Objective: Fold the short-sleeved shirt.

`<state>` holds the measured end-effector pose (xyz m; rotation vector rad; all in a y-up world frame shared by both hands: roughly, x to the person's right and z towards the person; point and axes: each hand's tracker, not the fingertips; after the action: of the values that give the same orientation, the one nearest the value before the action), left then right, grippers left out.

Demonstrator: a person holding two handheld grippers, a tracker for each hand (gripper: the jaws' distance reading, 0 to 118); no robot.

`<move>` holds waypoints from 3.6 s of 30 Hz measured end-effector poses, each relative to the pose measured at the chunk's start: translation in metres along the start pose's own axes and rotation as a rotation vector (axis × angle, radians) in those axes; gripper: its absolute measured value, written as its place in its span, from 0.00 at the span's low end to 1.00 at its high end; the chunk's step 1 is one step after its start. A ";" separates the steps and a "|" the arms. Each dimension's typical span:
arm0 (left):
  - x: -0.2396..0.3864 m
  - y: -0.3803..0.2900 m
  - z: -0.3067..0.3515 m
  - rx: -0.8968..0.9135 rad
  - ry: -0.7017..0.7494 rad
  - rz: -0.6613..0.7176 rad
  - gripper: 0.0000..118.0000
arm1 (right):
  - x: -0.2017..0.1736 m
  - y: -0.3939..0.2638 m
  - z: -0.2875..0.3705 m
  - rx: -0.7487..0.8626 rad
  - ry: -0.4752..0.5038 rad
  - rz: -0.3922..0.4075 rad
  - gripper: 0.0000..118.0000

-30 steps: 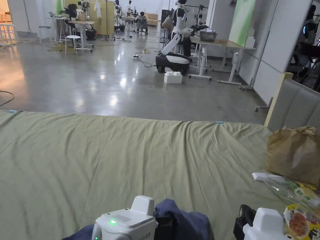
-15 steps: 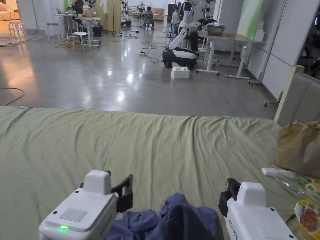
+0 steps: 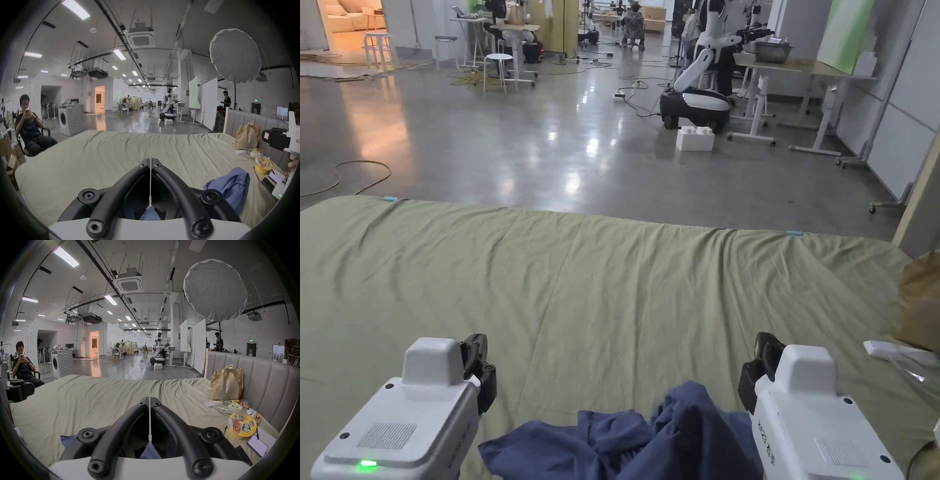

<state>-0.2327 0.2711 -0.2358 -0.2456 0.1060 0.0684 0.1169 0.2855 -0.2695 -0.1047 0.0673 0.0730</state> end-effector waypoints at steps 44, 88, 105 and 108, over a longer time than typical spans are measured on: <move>-0.019 -0.085 -0.095 -0.514 -0.090 0.022 0.02 | 0.093 -0.093 -0.112 -0.616 -0.001 -0.053 0.34; -0.084 0.155 -0.023 -0.033 -0.005 0.057 0.02 | 0.114 0.118 -0.052 -0.197 -0.023 -0.044 0.02; -0.102 0.262 -0.067 0.060 0.032 0.053 0.02 | 0.084 0.228 -0.109 -0.023 -0.038 -0.008 0.02; -0.106 0.281 -0.078 0.060 0.038 0.063 0.02 | 0.078 0.248 -0.120 -0.006 -0.042 -0.003 0.02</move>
<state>-0.3682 0.5178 -0.3665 -0.1834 0.1539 0.1235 0.1684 0.5239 -0.4191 -0.1093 0.0254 0.0722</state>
